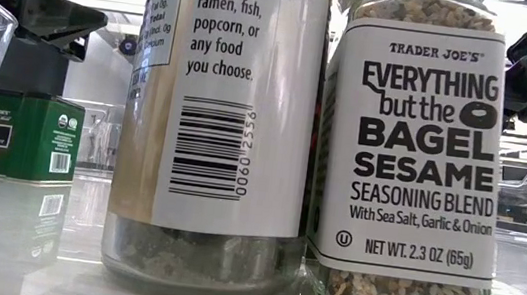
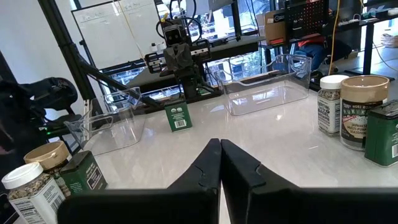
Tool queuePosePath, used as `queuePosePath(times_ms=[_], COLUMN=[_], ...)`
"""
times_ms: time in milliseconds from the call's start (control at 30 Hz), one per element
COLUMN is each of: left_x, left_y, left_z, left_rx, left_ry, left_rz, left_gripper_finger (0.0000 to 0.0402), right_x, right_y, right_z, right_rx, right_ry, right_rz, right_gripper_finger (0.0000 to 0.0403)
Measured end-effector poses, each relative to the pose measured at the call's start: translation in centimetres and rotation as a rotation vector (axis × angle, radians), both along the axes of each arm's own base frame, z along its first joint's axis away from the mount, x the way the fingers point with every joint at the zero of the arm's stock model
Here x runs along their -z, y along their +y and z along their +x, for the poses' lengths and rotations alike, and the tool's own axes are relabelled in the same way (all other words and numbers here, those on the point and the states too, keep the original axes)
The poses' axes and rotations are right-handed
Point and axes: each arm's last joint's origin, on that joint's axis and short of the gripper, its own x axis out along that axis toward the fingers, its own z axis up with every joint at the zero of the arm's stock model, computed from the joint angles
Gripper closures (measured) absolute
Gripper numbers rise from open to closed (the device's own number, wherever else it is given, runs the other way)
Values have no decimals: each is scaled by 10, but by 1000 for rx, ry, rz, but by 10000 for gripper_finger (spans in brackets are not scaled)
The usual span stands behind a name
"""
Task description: Sort spices by type
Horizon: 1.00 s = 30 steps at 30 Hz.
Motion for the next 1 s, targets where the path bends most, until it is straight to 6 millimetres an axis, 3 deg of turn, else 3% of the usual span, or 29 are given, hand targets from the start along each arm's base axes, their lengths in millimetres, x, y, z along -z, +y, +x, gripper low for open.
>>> queuePosePath(times_ms=[333,400,567,667,1000], left_x=[-2,-10,-44,-60,-147], left_y=[0,0,6,8,-6], left_z=[0,-1,-9,-10,42], left_rx=[1,12,-62,-83,218], left_ry=[-17,-93,-484,-603,-216], left_rz=[-31,-176,-632,-689,-464], left_gripper_finger=[401,401,401,401,401], right_x=[0,0,0,0,0], right_y=[0,0,0,0,0], right_z=[0,0,0,0,0], right_rx=[0,0,0,0,0], right_ry=[0,0,0,0,0], right_rz=[0,0,0,0,0], right_gripper_finger=[402,402,402,402,402])
